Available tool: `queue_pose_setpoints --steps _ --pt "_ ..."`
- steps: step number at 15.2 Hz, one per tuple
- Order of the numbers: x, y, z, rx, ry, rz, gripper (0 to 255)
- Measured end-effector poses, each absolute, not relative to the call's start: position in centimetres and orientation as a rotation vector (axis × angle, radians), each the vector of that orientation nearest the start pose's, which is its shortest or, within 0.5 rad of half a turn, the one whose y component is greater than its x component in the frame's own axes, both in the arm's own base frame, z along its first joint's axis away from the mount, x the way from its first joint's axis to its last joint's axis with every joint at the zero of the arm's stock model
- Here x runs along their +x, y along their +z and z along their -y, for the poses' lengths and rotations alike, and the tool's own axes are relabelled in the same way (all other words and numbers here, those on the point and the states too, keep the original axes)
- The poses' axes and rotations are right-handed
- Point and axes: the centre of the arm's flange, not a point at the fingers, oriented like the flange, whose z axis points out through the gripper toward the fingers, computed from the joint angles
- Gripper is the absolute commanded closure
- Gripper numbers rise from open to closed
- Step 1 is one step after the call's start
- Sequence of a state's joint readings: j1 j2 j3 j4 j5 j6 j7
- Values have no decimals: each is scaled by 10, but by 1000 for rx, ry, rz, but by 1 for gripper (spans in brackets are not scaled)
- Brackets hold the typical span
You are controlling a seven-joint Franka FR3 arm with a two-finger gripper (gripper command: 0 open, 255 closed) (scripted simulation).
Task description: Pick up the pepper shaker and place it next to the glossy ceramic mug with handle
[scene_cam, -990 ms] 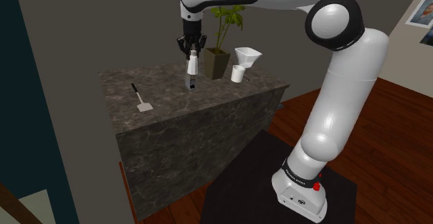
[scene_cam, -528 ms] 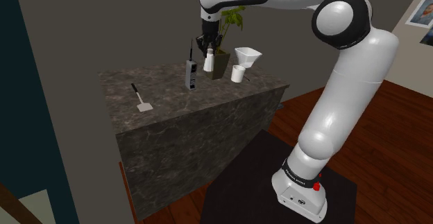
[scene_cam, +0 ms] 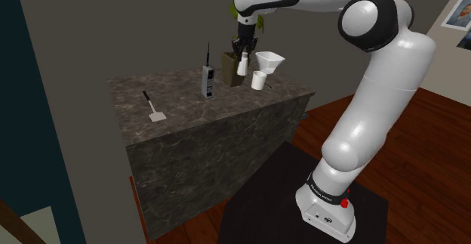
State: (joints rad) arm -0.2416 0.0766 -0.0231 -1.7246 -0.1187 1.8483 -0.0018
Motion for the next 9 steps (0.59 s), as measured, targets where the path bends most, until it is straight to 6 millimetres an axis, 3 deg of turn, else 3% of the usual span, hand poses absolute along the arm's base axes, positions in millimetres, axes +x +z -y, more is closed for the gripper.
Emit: queue_pose_setpoints --steps 9 --pt "544 535 281 -3241 -51 -379 255"
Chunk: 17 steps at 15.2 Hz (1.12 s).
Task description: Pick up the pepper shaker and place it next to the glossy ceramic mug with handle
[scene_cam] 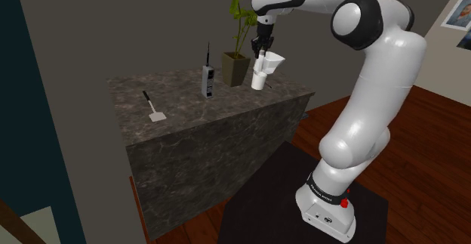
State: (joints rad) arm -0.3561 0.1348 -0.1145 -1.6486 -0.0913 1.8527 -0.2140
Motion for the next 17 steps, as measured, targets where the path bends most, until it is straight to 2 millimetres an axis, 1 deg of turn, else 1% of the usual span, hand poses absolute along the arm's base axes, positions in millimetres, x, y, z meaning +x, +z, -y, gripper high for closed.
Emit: queue_pose_setpoints --steps 3,5,6,7,9,10,12,13,14,17 --pt "536 537 323 -3241 -51 -379 255" --pt "529 533 345 -3241 -52 -379 255" --pt "528 538 358 -3241 -51 -379 255" --pt "524 539 371 -3241 -52 -379 255" --pt "517 535 400 -3241 -52 -379 255" --pt "516 534 412 -3241 -51 -379 255" --pt "510 539 438 -3241 -52 -379 255" --pt "507 534 447 -3241 -51 -379 255" --pt "507 530 451 -3241 -51 -379 255" --pt "508 516 454 -3241 -51 -377 255"
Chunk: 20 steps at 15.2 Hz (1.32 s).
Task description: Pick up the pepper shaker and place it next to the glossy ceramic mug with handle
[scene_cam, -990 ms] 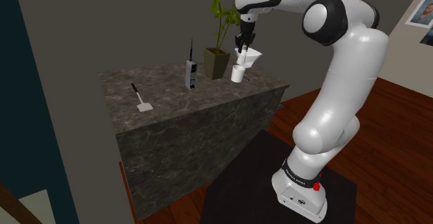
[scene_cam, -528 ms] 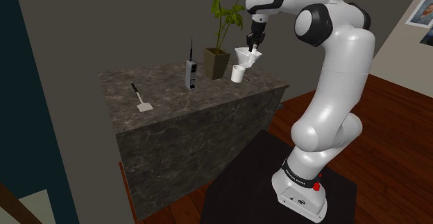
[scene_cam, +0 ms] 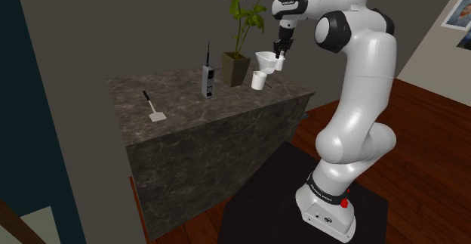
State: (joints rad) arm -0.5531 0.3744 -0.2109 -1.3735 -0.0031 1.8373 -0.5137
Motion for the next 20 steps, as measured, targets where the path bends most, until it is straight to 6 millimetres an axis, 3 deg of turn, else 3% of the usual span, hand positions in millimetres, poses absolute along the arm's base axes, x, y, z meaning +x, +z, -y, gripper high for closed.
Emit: queue_pose_setpoints --steps 20 --pt "506 411 453 -3241 -51 -377 255"
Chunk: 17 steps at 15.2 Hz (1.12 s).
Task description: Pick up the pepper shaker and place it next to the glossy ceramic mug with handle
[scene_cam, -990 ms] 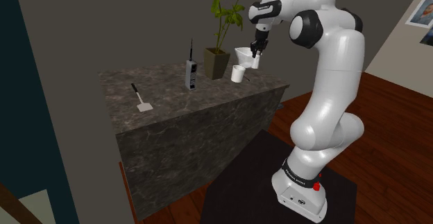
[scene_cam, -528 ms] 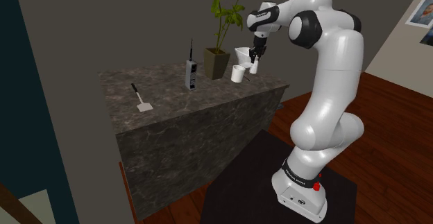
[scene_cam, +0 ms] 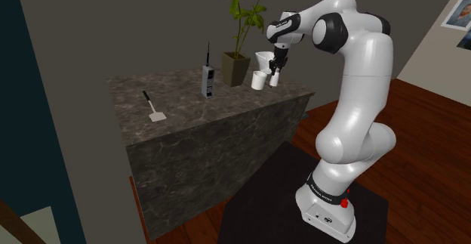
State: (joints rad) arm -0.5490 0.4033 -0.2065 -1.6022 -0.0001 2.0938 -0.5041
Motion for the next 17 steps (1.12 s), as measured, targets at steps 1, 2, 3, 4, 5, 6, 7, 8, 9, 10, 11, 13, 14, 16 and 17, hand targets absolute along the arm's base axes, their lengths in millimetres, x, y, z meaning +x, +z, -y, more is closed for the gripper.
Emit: queue_pose_setpoints --steps 1,2,3,4,5,6,7,8,9,10,11,13,14,16,17 --pt "506 405 452 -3241 -51 -377 255" --pt "507 401 453 -3241 -51 -376 255" --pt "507 394 454 -3241 -51 -376 255" --pt "507 389 453 -3241 -51 -376 255" --pt "507 384 454 -3241 -51 -376 255" --pt "507 378 453 -3241 -51 -376 255" --pt "507 373 454 -3241 -51 -376 255" --pt "507 370 455 -3241 -51 -376 255" --pt "507 368 454 -3241 -51 -376 255" --pt "507 367 454 -3241 -51 -376 255" --pt "507 367 454 -3241 -51 -376 255" --pt "507 367 454 -3241 -51 -376 255" --pt "507 366 454 -3241 -52 -376 255" --pt "507 366 454 -3241 -52 -376 0" --pt "507 367 454 -3241 -52 -376 0"
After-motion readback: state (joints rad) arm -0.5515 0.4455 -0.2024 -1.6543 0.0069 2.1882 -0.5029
